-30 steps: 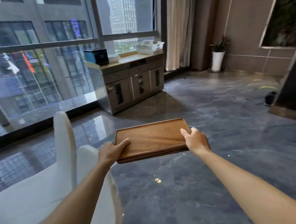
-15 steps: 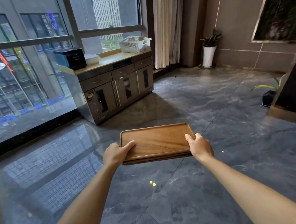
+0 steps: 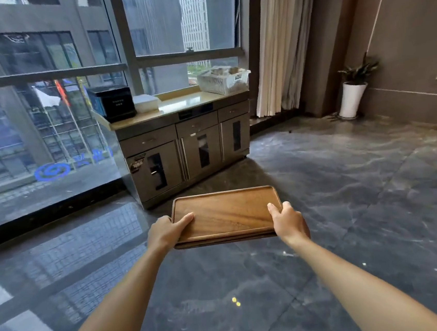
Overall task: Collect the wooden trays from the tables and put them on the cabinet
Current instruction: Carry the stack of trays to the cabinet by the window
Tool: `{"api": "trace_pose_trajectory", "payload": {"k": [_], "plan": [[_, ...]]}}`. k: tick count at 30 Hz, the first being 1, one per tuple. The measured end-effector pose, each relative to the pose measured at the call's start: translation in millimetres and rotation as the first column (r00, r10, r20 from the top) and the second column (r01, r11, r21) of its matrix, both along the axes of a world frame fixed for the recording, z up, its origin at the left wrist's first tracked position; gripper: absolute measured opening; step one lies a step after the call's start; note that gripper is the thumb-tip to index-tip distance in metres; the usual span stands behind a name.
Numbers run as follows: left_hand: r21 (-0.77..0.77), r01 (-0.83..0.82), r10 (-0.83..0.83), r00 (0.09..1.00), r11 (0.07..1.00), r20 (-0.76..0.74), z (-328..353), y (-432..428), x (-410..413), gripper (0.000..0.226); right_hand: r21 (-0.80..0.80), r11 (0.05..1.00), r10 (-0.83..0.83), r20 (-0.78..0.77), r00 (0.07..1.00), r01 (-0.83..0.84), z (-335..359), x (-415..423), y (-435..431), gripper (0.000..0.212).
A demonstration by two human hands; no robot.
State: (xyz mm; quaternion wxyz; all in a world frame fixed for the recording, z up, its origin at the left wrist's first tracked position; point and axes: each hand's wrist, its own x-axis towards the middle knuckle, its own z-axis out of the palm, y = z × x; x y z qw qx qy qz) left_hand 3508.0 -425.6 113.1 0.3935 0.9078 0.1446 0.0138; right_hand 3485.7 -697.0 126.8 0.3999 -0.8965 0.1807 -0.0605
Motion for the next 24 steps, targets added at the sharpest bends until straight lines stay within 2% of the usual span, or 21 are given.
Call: {"api": "trace_pose_trajectory", "payload": {"k": [6,11,17,24], "plan": [[-0.013,-0.064,0.064,0.998,0.998,0.007,-16.6,-16.1,142.8,0.056,-0.005,0.998,0.064,0.007,0.998,-0.063,-16.5,159.2,-18.2,0.044],[-0.023,-0.08,0.08,0.997,0.997,0.008,-33.6,-20.3,293.6,0.054,-0.008,0.995,0.096,-0.002,0.995,-0.096,-34.2,314.4,-22.0,0.046],[-0.008,-0.107,0.107,0.994,0.994,0.016,-8.7,-19.7,481.5,0.054,-0.006,0.995,0.103,0.016,0.995,-0.103,-15.3,508.0,-16.4,0.049],[-0.011,-0.135,0.135,0.991,0.991,-0.017,-9.9,-32.3,649.6,0.052,-0.045,0.988,0.149,0.006,0.989,-0.149,-27.5,697.0,-29.3,0.049]]}}
